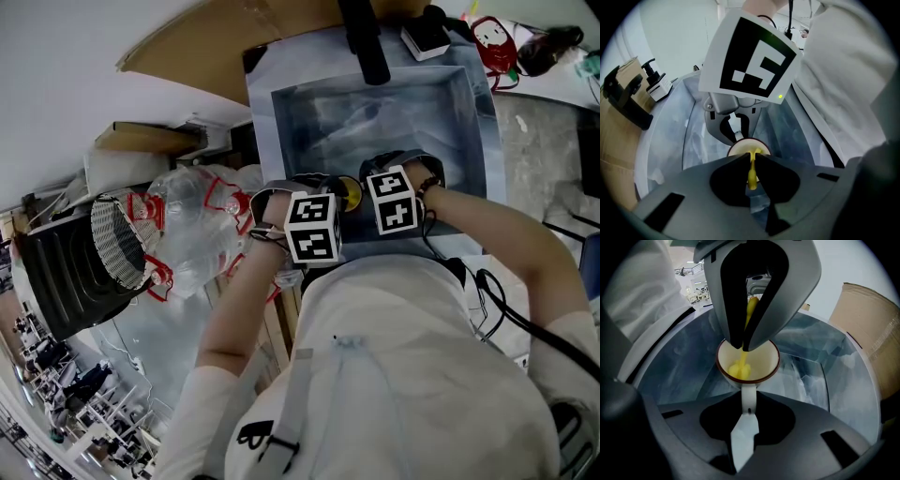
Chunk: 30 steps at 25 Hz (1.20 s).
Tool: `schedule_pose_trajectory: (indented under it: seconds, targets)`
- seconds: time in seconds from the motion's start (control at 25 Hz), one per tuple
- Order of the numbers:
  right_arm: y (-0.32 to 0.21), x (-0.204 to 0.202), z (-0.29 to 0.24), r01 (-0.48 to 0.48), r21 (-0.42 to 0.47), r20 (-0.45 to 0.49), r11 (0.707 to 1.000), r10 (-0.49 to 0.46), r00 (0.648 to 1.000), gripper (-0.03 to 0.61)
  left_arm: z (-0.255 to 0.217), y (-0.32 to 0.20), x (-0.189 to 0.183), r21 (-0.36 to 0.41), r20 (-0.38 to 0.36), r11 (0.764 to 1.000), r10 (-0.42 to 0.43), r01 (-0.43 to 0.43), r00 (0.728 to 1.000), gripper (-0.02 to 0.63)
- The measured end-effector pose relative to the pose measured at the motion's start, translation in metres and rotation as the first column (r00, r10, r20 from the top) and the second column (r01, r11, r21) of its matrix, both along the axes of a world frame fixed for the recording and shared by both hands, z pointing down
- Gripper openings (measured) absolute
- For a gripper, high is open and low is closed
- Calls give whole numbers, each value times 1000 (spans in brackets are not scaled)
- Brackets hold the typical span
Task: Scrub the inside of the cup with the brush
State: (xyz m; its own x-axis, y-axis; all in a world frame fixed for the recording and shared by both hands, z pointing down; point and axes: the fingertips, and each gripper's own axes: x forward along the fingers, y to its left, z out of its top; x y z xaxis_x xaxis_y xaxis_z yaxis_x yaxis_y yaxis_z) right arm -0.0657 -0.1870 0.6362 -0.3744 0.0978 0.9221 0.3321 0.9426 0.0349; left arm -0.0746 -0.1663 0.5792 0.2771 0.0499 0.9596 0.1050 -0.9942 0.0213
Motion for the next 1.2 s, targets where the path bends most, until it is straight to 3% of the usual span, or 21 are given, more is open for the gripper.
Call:
schedule_pose_trajectory:
  seconds: [0.76,0.96,1.2]
  targets:
    - [0,-1,-2,-16,-9,1,1000,16,1000,74,-1,-21,2,6,-6,999,-47,47,999,41]
    - [-3,-2,-2,-21,-6,5,1000,21,1000,74,1,-31,-10,33,55,998,-57,56,997,40]
    - [-1,-4,-1,-24,0,3,1000,24,1000,72,8,-22,-23,72,187,996,43,-57,981,37]
